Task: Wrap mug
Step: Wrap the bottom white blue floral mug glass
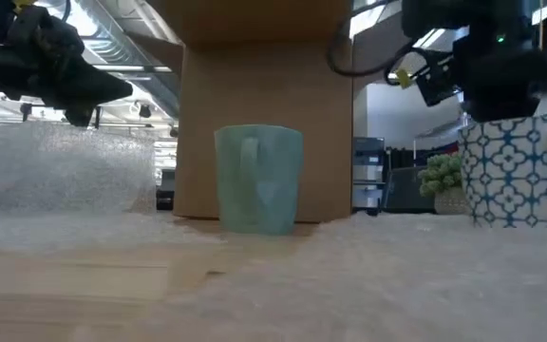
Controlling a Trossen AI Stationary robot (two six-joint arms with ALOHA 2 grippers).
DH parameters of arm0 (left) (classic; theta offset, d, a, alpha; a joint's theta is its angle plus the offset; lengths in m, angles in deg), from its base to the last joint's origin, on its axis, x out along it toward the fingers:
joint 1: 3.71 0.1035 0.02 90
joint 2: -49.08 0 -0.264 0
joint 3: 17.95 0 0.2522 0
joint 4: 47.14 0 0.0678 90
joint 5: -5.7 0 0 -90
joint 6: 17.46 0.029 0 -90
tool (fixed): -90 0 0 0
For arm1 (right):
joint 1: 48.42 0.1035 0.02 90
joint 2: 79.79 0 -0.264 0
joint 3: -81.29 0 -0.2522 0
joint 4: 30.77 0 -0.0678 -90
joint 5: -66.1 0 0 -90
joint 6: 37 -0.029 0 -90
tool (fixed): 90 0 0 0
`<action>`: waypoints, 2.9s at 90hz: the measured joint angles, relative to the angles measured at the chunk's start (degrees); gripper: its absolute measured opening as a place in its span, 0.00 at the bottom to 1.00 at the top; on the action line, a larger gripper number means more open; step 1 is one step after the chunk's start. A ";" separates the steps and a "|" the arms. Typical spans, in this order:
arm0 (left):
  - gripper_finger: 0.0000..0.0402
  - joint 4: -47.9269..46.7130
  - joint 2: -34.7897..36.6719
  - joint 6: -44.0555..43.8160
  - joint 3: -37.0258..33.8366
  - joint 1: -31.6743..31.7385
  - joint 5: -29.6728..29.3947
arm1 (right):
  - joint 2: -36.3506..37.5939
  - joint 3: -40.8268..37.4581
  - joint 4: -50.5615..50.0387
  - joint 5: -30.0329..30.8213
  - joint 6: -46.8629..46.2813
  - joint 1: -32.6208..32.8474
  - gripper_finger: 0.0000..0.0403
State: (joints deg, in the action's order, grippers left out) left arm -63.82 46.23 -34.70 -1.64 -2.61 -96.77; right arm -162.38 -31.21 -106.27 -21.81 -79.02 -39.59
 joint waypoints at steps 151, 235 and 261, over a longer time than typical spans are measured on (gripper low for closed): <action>0.00 -0.59 0.00 -2.05 0.04 0.07 -0.30 | -30.82 19.75 34.94 2.22 -8.68 38.11 0.21; 0.00 -0.69 -0.02 -3.66 0.04 0.07 -0.21 | -31.04 19.77 27.86 -2.03 -2.53 36.67 0.56; 0.00 -0.75 -0.04 -3.99 0.04 0.07 0.56 | -33.95 20.06 23.30 4.71 -4.54 37.00 0.45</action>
State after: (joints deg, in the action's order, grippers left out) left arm -64.57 46.19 -38.69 -1.60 -2.54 -96.21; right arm -196.33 -11.14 -82.96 -17.11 -83.57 -2.59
